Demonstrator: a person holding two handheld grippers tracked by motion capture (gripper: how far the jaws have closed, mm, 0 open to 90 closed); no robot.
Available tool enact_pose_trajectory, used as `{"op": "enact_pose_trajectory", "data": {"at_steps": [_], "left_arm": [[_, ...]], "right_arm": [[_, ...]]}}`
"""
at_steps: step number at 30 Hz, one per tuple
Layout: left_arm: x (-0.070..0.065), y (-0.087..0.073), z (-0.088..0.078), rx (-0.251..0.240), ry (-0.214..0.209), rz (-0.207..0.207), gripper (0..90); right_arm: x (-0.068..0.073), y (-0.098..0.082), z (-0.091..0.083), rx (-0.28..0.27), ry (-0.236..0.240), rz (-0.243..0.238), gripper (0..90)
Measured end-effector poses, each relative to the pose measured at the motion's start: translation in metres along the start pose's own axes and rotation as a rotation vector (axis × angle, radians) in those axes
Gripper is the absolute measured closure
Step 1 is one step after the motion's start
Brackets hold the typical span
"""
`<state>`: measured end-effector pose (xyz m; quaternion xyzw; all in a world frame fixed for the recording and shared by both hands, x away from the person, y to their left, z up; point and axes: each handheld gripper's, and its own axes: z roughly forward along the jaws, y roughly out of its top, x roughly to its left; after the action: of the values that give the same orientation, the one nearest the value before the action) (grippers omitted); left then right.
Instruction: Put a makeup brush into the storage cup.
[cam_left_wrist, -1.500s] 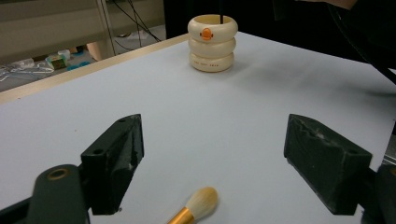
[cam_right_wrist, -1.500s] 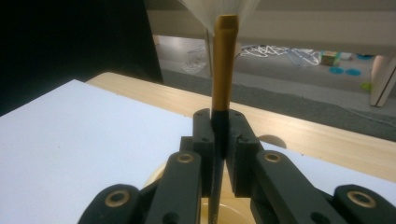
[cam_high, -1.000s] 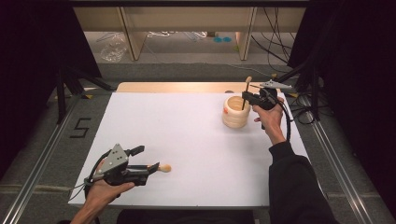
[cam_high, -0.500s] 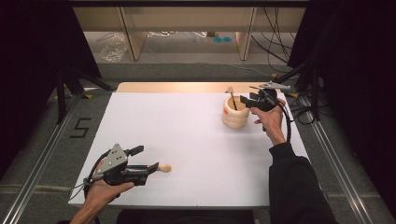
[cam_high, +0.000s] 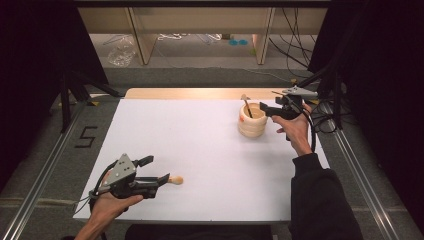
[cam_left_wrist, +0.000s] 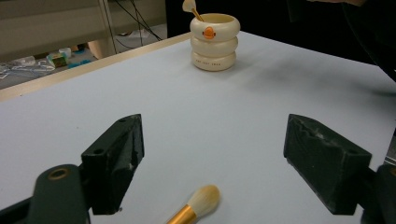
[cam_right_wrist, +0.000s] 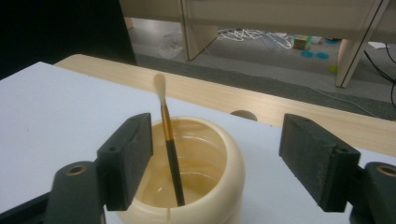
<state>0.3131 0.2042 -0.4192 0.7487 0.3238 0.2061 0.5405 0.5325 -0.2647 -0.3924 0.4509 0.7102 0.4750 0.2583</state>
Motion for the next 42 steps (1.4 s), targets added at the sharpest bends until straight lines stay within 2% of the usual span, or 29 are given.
{"op": "enact_pose_trajectory", "data": {"at_steps": [4,7,9,10,13,14,15,16,18,21,23,25,27,28,29,32,33,35,36,37,38,39,40,41,42], "left_arm": [[0.0,0.0,0.0,-0.004,0.0,-0.008,20.1],[0.002,0.0,-0.001,-0.006,0.003,0.003,20.0],[0.002,0.0,-0.001,-0.007,0.007,-0.013,19.9],[0.003,0.0,-0.001,-0.007,0.008,-0.006,19.9],[0.004,0.0,-0.002,-0.003,0.011,0.003,19.8],[0.004,-0.001,-0.001,-0.004,0.013,-0.005,19.8],[0.004,-0.001,-0.001,-0.009,0.013,-0.019,19.7],[0.004,-0.001,-0.001,-0.01,0.013,-0.014,19.6],[0.005,-0.001,-0.001,-0.012,0.014,-0.012,19.5],[0.006,-0.001,-0.001,-0.009,0.014,-0.01,19.4],[0.007,-0.002,-0.001,-0.016,0.009,-0.029,19.3],[0.009,-0.002,-0.002,-0.013,0.015,-0.029,19.2],[0.01,-0.002,-0.003,-0.015,0.022,-0.035,19.2],[0.012,-0.002,-0.003,-0.014,0.019,-0.019,19.2],[0.012,-0.002,-0.003,-0.015,0.025,-0.043,19.2],[0.015,-0.002,-0.004,-0.014,0.026,-0.037,19.0],[0.016,-0.002,-0.004,-0.012,0.025,-0.038,19.0],[0.018,-0.003,-0.005,-0.006,0.029,-0.033,18.9],[0.018,-0.003,-0.006,-0.006,0.031,-0.048,18.9],[0.019,-0.003,-0.006,-0.007,0.032,-0.043,18.9],[0.019,-0.003,-0.006,-0.005,0.033,-0.037,18.9],[0.02,-0.004,-0.006,-0.013,0.028,-0.041,18.9],[0.019,-0.004,-0.007,-0.007,0.037,-0.053,18.9],[0.019,-0.004,-0.007,-0.008,0.036,-0.052,18.9],[0.019,-0.004,-0.007,-0.009,0.036,-0.052,18.8]], "right_arm": [[0.008,0.002,-0.006,-0.011,0.0,-0.021,25.2],[0.014,0.004,-0.01,-0.013,0.006,-0.032,23.6],[0.018,0.004,-0.012,-0.025,0.012,-0.039,23.2],[0.02,0.004,-0.014,-0.015,0.014,-0.045,22.9],[0.028,0.004,-0.02,-0.023,0.02,-0.039,22.7],[0.031,0.003,-0.022,-0.044,0.034,-0.034,22.7],[0.033,0.003,-0.024,-0.043,0.038,-0.036,22.6],[0.037,0.002,-0.028,-0.034,0.04,-0.034,22.5],[0.043,0.001,-0.034,-0.057,0.058,-0.021,23.0],[0.051,-0.001,-0.043,-0.065,0.067,-0.03,22.7],[0.055,-0.003,-0.048,-0.065,0.07,-0.03,22.5],[0.058,-0.006,-0.052,-0.083,0.065,-0.052,22.3],[0.061,-0.008,-0.056,-0.073,0.076,-0.05,22.3],[0.062,-0.01,-0.057,-0.077,0.073,-0.054,22.3],[0.063,-0.011,-0.059,-0.067,0.079,-0.056,22.3],[0.068,-0.016,-0.065,-0.069,0.085,-0.07,22.3],[0.069,-0.018,-0.066,-0.082,0.08,-0.091,22.2],[0.073,-0.021,-0.07,-0.074,0.078,-0.109,22.3],[0.076,-0.024,-0.075,-0.058,0.094,-0.098,22.3],[0.077,-0.026,-0.076,-0.071,0.092,-0.107,22.3],[0.079,-0.029,-0.079,-0.058,0.102,-0.092,22.3],[0.079,-0.031,-0.081,-0.071,0.103,-0.097,22.4],[0.08,-0.034,-0.083,-0.077,0.115,-0.091,22.5],[0.083,-0.036,-0.085,-0.062,0.125,-0.073,22.5],[0.084,-0.039,-0.087,-0.071,0.126,-0.071,22.7]]}}
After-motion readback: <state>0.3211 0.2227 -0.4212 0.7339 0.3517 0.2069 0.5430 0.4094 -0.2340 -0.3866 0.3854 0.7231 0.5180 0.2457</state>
